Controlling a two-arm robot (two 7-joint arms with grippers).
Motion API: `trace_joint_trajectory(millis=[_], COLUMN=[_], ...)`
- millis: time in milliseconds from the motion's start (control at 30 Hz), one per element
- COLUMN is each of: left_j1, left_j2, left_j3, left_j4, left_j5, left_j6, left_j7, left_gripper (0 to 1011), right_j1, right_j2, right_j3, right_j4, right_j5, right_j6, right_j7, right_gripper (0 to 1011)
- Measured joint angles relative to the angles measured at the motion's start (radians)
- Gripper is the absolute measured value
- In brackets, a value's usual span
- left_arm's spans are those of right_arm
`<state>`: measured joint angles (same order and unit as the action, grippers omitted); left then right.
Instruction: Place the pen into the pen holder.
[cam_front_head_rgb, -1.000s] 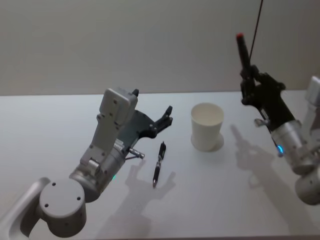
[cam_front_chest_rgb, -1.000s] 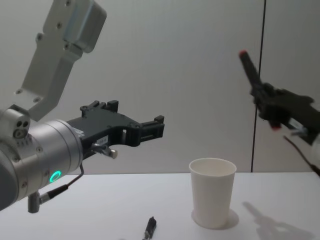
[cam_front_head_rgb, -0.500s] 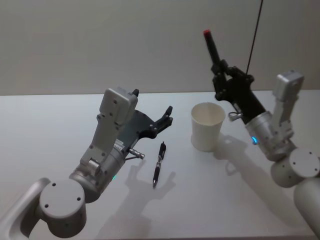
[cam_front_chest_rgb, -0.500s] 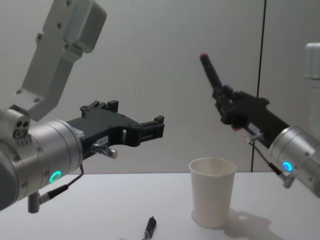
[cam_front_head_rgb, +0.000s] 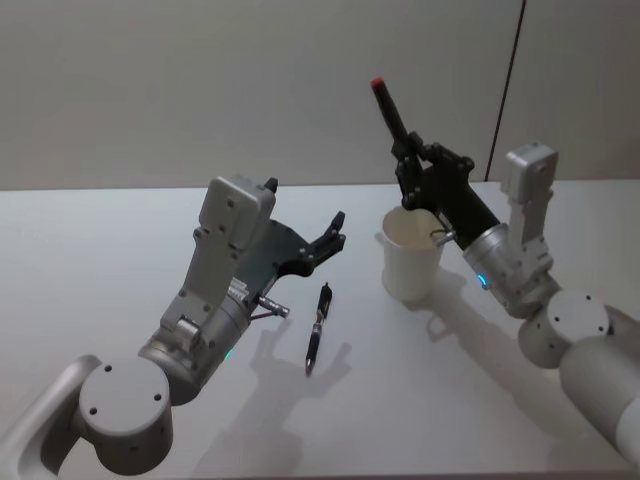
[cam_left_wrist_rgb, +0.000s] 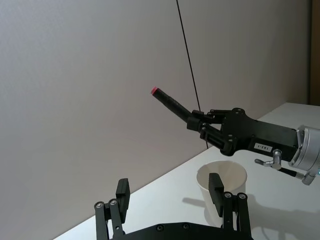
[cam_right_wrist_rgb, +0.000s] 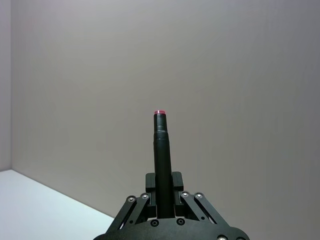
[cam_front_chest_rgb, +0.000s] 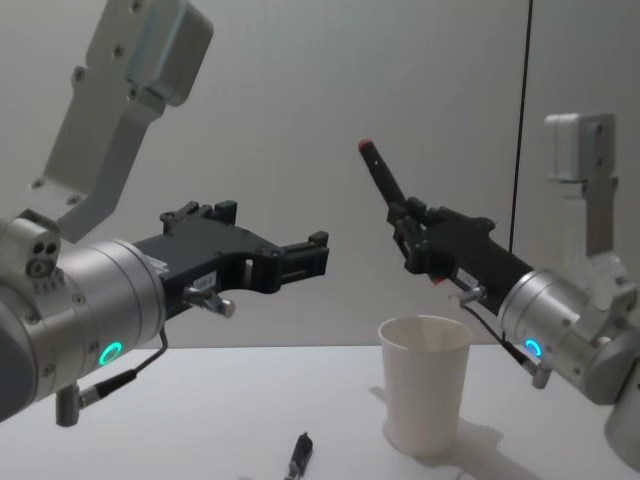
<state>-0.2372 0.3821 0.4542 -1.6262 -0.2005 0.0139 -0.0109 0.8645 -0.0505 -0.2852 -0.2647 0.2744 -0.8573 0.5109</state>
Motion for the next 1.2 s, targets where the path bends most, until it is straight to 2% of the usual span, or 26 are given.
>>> trace_joint_trajectory(millis=[233, 500, 833, 1200], left_j1=[0.000, 0.000, 0.000, 0.000], left_j2=[0.000, 0.000, 0.000, 0.000], left_j3=[0.000, 0.000, 0.000, 0.000], left_j4=[0.000, 0.000, 0.000, 0.000], left_j5=[0.000, 0.000, 0.000, 0.000], left_j6=[0.000, 0.000, 0.000, 0.000], left_j7=[0.000, 0.000, 0.000, 0.000], left_gripper=[1004, 1004, 1004, 1004], right_j1=[0.040, 0.061, 0.069, 0.070], right_j2=[-0.017, -0.023, -0.021, -0.019], right_j3=[-0.024, -0.042, -0.046, -0.032], right_j4=[0.084, 0.137, 0.168, 0.183], right_j5=[-0.034, -0.067, -0.092, -0.097], right_j6=[-0.024, -0.037, -0.041, -0.045], right_j7=[-0.042, -0.090, -0.121, -0.120], right_gripper=[175, 175, 175, 175])
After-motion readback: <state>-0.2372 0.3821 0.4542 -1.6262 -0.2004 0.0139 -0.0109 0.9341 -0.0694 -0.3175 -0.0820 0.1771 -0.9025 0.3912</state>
